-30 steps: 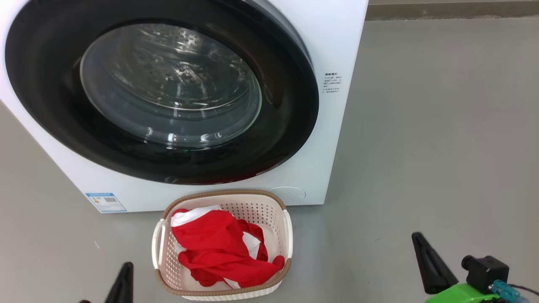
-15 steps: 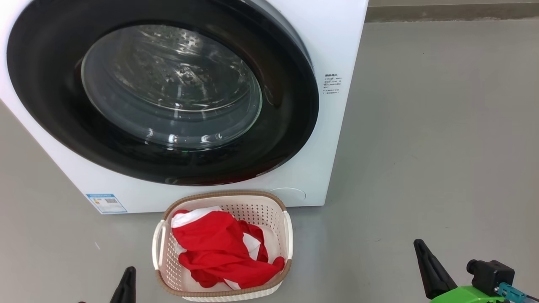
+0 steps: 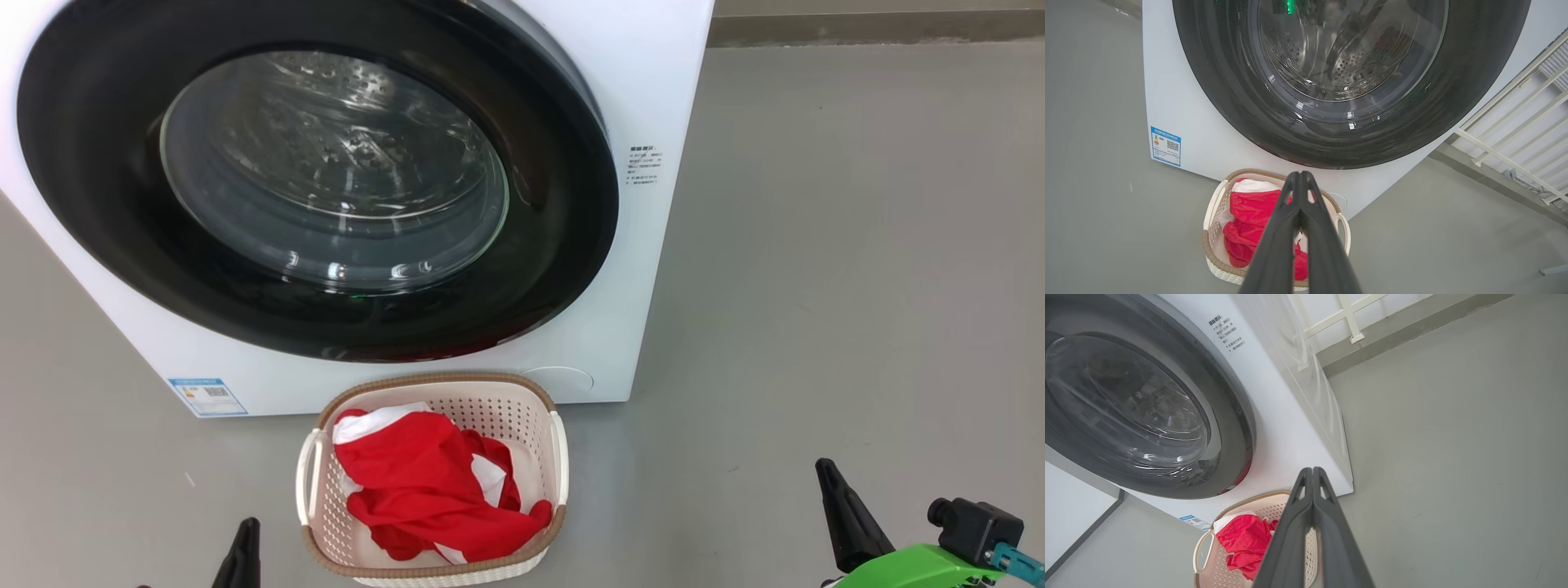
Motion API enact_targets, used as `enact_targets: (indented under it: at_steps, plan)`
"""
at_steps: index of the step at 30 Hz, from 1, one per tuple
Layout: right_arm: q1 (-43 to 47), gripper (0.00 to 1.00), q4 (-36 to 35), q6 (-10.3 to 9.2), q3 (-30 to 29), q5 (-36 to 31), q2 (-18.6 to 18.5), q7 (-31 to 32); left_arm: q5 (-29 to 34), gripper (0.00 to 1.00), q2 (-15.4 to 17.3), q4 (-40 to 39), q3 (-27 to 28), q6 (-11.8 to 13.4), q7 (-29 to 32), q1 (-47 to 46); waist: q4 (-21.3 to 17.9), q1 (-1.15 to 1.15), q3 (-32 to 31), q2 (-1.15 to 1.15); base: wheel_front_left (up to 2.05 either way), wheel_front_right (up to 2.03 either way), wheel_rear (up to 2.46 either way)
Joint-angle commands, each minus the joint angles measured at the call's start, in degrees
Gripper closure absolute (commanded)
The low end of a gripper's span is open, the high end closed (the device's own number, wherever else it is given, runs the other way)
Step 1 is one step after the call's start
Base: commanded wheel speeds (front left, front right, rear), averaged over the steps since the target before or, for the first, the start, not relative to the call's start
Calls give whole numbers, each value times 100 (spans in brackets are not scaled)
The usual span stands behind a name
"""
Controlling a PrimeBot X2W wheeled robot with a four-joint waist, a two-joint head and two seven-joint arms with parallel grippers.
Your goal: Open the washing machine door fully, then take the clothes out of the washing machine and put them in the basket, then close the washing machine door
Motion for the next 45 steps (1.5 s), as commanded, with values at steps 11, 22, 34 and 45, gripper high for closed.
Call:
enact_targets:
  at_steps: [11,22,34,45]
  plan:
    - [-278,100,-215,-7,-76,658,-47,175,-700,100,26,-127,139,-13,192,-284,4,-1,-23,0,0,0,0]
    - [-343,100,-276,-9,-153,1269,-38,357,-1354,100,-1,-131,179,-16,374,-373,7,-1,-47,0,0,0,0]
    - [-414,100,-343,-11,-239,1932,-26,557,-2065,100,-31,-135,222,-20,572,-469,11,-1,-73,0,0,0,0]
    - [-479,100,-403,-13,-320,2539,-14,741,-2719,100,-58,-139,262,-24,754,-557,15,-1,-97,0,0,0,0]
